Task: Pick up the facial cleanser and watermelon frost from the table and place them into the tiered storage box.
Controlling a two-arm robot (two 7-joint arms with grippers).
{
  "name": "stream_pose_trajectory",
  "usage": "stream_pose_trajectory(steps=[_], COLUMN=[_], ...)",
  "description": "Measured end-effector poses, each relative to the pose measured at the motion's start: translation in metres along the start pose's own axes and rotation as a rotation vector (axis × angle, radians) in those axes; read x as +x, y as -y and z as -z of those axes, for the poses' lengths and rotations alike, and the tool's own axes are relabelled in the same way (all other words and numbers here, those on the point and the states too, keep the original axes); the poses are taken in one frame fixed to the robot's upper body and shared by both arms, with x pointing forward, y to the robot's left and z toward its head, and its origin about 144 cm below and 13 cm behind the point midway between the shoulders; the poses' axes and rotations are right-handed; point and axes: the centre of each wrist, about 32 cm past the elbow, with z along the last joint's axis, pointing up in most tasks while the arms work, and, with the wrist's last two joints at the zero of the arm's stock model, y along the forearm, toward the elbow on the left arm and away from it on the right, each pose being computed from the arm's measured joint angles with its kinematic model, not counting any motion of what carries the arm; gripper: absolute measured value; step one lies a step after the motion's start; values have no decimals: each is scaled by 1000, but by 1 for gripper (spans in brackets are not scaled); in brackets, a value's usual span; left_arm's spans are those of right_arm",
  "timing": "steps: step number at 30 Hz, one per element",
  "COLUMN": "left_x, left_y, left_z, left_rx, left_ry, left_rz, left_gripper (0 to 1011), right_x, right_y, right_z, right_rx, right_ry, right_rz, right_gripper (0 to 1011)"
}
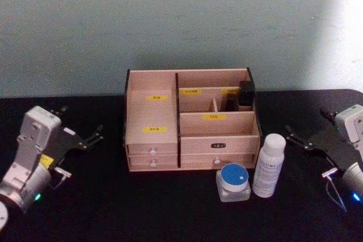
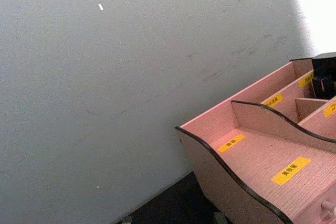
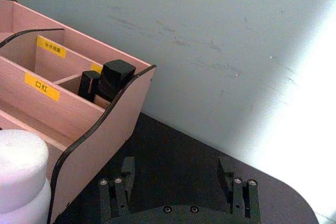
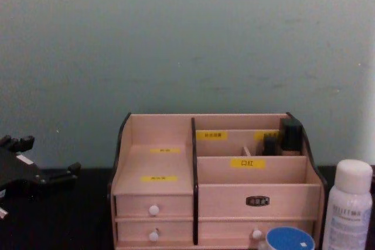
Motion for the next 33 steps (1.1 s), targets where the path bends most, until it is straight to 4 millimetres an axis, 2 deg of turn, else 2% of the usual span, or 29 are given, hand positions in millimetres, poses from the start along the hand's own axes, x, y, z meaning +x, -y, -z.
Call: stream_pose_trajectory(steps=[33], left_x=[0], left_y=[0], left_z=[0], left_rx=[0], left_ry=[0], left_rz=[0], left_gripper=[1001], right_x=[0], right_y=[0], right_z=[0], right_rx=[0], right_ry=[0], right_rz=[0], right_gripper=[1003])
